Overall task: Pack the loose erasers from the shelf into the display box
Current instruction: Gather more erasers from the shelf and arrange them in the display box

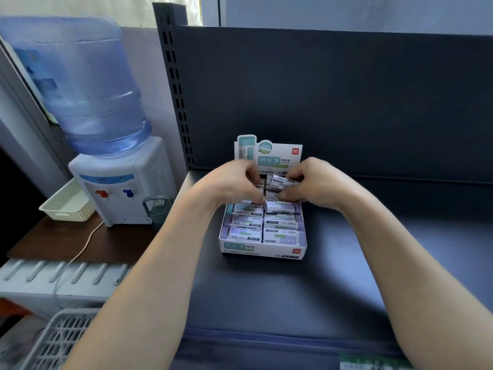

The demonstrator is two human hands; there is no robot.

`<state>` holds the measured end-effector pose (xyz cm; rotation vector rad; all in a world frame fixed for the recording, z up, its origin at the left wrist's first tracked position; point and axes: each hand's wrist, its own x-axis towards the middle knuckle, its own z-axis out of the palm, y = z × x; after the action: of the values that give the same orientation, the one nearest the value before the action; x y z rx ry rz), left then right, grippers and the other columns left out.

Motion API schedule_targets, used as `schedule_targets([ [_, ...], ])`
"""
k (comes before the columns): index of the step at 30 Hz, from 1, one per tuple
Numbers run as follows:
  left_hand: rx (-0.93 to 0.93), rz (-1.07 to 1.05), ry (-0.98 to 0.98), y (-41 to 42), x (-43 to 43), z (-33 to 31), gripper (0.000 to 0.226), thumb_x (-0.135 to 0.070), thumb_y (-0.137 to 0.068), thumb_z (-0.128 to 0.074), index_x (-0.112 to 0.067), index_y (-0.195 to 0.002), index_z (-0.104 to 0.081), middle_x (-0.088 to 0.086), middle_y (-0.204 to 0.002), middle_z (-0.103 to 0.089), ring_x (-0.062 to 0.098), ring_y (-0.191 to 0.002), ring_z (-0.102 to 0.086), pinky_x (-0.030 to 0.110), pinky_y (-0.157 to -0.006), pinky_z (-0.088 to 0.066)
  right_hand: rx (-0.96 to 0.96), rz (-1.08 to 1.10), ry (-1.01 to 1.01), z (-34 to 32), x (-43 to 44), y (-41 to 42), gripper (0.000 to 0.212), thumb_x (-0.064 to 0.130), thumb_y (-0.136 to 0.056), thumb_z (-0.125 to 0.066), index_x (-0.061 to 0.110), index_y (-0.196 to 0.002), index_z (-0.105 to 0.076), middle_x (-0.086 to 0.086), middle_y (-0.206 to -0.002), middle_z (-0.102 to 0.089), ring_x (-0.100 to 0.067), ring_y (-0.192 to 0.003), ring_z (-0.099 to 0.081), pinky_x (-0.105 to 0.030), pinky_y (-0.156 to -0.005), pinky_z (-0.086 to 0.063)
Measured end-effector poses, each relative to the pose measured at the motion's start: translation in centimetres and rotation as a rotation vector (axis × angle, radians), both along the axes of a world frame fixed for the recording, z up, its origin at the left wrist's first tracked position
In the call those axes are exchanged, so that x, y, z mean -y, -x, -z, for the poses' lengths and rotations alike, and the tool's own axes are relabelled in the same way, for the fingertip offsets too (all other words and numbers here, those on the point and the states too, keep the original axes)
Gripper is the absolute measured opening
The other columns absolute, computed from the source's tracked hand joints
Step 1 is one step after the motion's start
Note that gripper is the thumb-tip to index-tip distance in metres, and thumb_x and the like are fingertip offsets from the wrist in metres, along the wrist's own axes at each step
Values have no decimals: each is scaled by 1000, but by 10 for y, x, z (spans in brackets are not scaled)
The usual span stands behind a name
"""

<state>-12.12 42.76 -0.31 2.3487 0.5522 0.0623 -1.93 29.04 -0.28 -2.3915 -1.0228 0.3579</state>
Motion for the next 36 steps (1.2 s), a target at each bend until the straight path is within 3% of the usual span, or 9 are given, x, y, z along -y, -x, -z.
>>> schedule_targets([
  [3, 10, 31, 15, 2, 1, 1, 15, -13, -73, -73, -18, -81, -62, -4, -80, -59, 14, -78, -55, 27, -70, -46, -20, -10, -6, -1, 1, 0, 14, 24, -75, -77, 14, -83, -72, 0, -80, -69, -16, -75, -62, -32, -71, -51],
  [5, 24, 62, 54, 6, 2, -1, 7, -20, -77, -74, -19, -78, -68, -5, -79, -64, 10, -77, -57, 23, -67, -46, -43, -23, -19, -2, 3, -1, 7, 23, -77, -76, 18, -79, -70, 6, -70, -65, -11, -67, -58, -27, -61, -46],
  [8, 21, 111, 82, 9, 7, -2, 11, -29, -75, -77, -19, -78, -73, -8, -76, -69, 1, -71, -58, 19, -65, -44, -37, -22, -52, -3, 4, -3, 11, 21, -80, -73, 22, -72, -65, 10, -63, -59, -8, -60, -53, -25, -57, -39],
  [16, 39, 133, -46, 2, 11, 2, 14, -26, -78, -75, -22, -91, -71, -8, -78, -65, 4, -69, -57, 20, -63, -46, -66, -7, -86, 1, 3, -7, 10, 19, -81, -70, 20, -73, -64, 4, -68, -62, -13, -62, -55, -30, -67, -46],
  [20, 107, 105, -123, -4, 10, 9, 19, -26, -84, -69, -21, -102, -72, -6, -91, -67, 11, -85, -62, 30, -79, -52, -53, -17, -47, -2, 5, -6, 6, 18, -82, -69, 20, -79, -64, 3, -79, -66, -15, -72, -59, -32, -72, -48],
  [24, 149, 120, -109, -3, 7, 10, 18, -23, -86, -67, -16, -103, -71, -8, -83, -63, 8, -79, -57, 22, -70, -44, -39, -71, 74, -6, 6, 2, 11, 21, -75, -77, 20, -79, -66, 0, -84, -67, -17, -78, -60, -31, -72, -47],
  [28, 173, 113, -33, -1, 5, 7, 18, -24, -84, -70, -16, -100, -70, -11, -78, -60, 4, -73, -55, 17, -63, -41, 8, -81, 89, -7, 5, 6, 12, 21, -76, -76, 16, -85, -70, -3, -87, -69, -19, -79, -60, -28, -66, -45],
  [32, 108, 102, 16, 5, 0, 2, 15, -15, -77, -76, -19, -88, -66, -6, -77, -60, 6, -69, -54, 17, -62, -44, 25, -85, 101, -10, 9, 3, 11, 22, -82, -71, 13, -90, -71, -3, -90, -71, -22, -86, -63, -31, -75, -49],
  [36, 55, 87, 3, 6, 4, 0, 10, -13, -75, -76, -20, -78, -69, -4, -80, -67, 7, -73, -60, 18, -65, -48, -15, -92, 77, -15, 15, 1, 6, 20, -81, -73, 25, -81, -69, 9, -78, -67, -9, -74, -58, -23, -66, -44],
])
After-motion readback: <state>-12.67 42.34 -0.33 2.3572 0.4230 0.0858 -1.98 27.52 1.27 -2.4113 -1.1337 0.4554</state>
